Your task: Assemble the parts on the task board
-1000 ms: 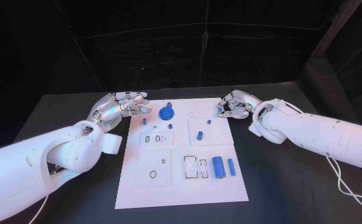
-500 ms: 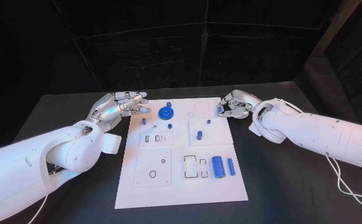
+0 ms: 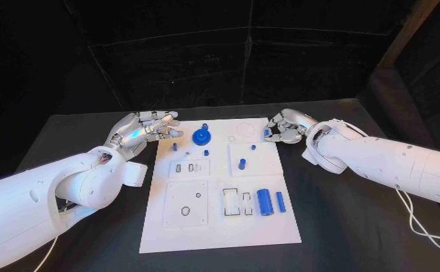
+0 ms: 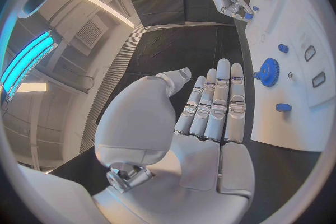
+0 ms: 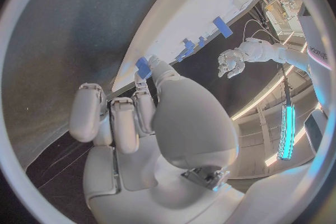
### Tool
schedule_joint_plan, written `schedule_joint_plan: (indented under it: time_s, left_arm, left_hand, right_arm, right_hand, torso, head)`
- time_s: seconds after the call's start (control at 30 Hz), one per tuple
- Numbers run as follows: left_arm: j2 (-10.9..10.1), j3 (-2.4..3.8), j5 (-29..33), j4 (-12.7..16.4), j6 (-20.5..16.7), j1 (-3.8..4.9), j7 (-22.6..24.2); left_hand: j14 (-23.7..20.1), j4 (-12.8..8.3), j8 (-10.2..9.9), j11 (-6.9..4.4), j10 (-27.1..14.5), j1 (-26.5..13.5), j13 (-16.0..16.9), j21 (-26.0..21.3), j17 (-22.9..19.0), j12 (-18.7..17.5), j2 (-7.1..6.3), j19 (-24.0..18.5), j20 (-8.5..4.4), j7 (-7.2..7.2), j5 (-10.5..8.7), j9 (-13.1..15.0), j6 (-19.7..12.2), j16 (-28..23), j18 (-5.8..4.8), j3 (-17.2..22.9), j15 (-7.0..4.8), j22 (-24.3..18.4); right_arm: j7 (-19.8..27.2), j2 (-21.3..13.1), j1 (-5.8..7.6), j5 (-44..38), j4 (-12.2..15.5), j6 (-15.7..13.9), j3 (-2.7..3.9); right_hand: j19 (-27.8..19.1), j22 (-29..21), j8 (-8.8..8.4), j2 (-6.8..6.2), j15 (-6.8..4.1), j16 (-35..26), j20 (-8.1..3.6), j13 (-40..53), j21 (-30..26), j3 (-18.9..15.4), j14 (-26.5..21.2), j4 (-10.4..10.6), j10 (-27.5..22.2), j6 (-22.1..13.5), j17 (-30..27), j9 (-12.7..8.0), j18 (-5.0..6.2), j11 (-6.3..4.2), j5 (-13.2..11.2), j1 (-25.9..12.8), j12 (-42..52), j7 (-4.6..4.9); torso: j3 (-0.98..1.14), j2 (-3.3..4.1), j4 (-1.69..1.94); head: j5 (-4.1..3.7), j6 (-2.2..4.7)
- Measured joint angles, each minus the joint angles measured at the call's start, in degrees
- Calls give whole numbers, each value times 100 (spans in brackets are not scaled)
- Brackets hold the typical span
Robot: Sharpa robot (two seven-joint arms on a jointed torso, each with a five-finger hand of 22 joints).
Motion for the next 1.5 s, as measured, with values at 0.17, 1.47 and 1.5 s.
schedule_joint_plan:
  time_s: [0.17, 1.47, 1.5]
  left_arm:
    - [-3, 0, 0, 1, 1, 0, -1]
    - [36, -6, 0, -77, 0, -10, -2]
    - [33, -6, 0, -69, 0, -10, -2]
  left_hand:
    - [0, 0, 0, 0, 0, 0, 0, 0, 0, 0, 0, 0, 0, 0, 0, 0, 0, 0, 0, 0, 0, 0]
    - [-20, -16, 0, -21, -21, 0, 0, -24, -1, 0, 0, 0, 0, 0, 0, 0, 0, 0, 1, -48, 20, 0]
    - [-21, -16, 0, -21, -21, 0, 0, -24, -2, 0, 0, 0, 0, 0, 0, 0, 0, 0, 0, -48, 20, 0]
  right_arm:
    - [68, 13, -2, 36, 33, -125, 0]
    - [-1941, 1347, 125, -1169, 1427, -365, 0]
    - [-1989, 1398, 125, -1216, 1396, -324, -4]
  right_hand:
    - [70, 123, 153, 138, -112, 38, -70, 0, 50, 143, 10, -77, 121, 298, 0, 20, 0, -121, -24, 67, 148, -119]
    - [89, 111, 143, 302, -172, 38, -130, 15, 84, 404, -9, -225, 75, 294, 4, 23, 1, -178, -237, 85, 50, -124]
    - [89, 111, 143, 302, -172, 38, -130, 14, 84, 404, -9, -225, 75, 294, 3, 23, 1, -178, -237, 85, 50, -124]
  torso:
    - [0, -2, 0]
    - [-100, -203, 55]
    - [-106, -207, 62]
  head:
    - [0, -4]
    - [311, -275]
    - [325, -283]
